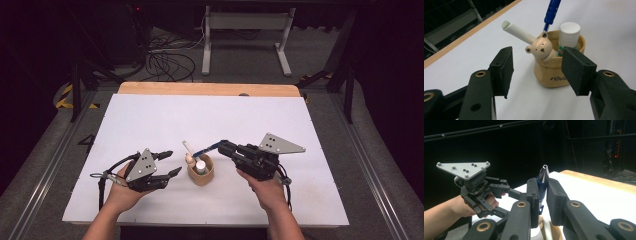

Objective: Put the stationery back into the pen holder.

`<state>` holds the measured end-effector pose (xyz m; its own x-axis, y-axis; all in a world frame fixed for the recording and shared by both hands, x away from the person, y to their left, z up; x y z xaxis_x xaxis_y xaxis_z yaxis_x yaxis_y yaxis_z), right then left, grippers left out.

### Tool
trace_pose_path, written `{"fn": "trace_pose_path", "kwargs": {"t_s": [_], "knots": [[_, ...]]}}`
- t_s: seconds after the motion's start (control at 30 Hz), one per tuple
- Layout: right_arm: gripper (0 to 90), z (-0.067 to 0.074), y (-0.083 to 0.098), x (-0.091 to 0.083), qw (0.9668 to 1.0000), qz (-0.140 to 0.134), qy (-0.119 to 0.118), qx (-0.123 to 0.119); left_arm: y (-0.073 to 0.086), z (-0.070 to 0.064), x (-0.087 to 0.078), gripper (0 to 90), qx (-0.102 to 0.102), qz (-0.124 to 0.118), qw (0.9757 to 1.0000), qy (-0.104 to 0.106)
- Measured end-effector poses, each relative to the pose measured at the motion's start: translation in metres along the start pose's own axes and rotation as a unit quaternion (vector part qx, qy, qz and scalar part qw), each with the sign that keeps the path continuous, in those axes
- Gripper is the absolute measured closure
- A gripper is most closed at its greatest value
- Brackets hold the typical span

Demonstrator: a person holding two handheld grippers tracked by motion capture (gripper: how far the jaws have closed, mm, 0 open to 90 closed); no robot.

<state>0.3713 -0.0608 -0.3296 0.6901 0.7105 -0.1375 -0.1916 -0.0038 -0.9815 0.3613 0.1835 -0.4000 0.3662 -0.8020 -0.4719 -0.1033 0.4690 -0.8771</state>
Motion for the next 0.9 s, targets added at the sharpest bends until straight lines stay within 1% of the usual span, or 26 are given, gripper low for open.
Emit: {"fn": "trace_pose_path", "kwargs": {"t_s": [0.17,0.3,0.47,0.53,0.7,0.8,0.87,0.9], "knots": [[81.5,-0.005,-0.001,-0.003,0.9999,0.003,0.009,-0.003,0.000,0.003,-0.001,39.5,-0.006,0.001,1.0000,-0.005],[81.5,-0.009,0.003,-0.001,0.9995,0.017,0.025,-0.011,0.001,0.004,-0.002,36.6,-0.012,0.001,0.9998,-0.013],[81.5,-0.011,0.008,0.003,0.9983,0.037,0.038,-0.024,0.002,0.008,-0.004,33.9,-0.023,0.001,0.9996,-0.019],[81.5,-0.010,0.011,0.005,0.9978,0.041,0.040,-0.032,0.002,0.008,-0.004,33.5,-0.027,0.000,0.9995,-0.019],[81.5,-0.008,0.018,0.012,0.9964,0.055,0.046,-0.045,0.001,0.009,-0.005,32.8,-0.027,-0.003,0.9994,-0.021],[81.5,-0.008,0.022,0.016,0.9959,0.059,0.049,-0.048,0.001,0.009,-0.006,32.7,-0.032,-0.006,0.9992,-0.021],[81.5,-0.008,0.025,0.018,0.9959,0.062,0.048,-0.045,0.001,0.009,-0.006,32.7,-0.031,-0.008,0.9992,-0.023],[81.5,-0.008,0.026,0.018,0.9963,0.059,0.047,-0.042,0.001,0.010,-0.007,32.6,-0.031,-0.007,0.9992,-0.024]]}}
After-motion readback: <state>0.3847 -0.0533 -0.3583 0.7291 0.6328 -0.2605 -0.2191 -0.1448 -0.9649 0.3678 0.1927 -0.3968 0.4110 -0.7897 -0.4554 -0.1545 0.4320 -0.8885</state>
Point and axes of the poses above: each handheld gripper's, and its own axes: x roughly forward along the jaws, y roughly out of its underside, z roughly to its left, the point moved 6 cm from there along x, roughly forward along the jaws, and after that the axes turned 15 degrees about y, right-handed, at the moved point
